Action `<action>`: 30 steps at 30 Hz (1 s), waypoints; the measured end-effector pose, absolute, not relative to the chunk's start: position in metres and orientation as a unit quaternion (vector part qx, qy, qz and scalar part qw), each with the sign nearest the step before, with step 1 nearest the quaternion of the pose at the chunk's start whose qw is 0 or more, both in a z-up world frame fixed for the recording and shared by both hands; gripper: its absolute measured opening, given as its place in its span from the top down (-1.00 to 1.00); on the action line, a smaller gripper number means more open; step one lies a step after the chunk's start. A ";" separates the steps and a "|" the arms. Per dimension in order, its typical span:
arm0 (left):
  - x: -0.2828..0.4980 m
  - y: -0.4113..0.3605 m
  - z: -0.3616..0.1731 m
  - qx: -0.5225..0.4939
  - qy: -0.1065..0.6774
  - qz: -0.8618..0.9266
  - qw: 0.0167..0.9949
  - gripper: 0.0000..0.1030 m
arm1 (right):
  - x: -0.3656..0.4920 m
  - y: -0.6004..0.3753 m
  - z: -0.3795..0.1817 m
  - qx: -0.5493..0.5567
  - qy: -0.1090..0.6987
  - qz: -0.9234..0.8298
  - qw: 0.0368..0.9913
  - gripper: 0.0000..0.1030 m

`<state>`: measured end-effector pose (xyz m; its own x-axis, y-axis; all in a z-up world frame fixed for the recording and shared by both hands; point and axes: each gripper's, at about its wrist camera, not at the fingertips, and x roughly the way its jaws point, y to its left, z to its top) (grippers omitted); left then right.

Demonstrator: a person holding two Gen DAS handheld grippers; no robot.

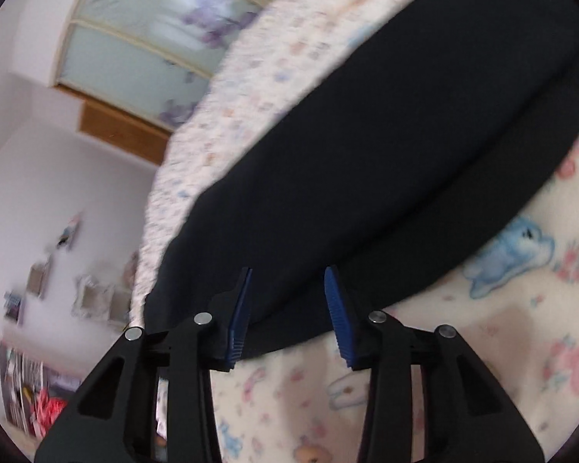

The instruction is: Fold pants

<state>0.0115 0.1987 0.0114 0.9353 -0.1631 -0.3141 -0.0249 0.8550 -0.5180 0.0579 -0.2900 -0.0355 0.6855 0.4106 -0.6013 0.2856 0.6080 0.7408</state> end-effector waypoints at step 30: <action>0.017 0.190 0.009 -0.228 0.173 -0.038 0.957 -0.96 | 0.019 -0.297 -0.040 0.388 0.376 -0.035 0.841 0.88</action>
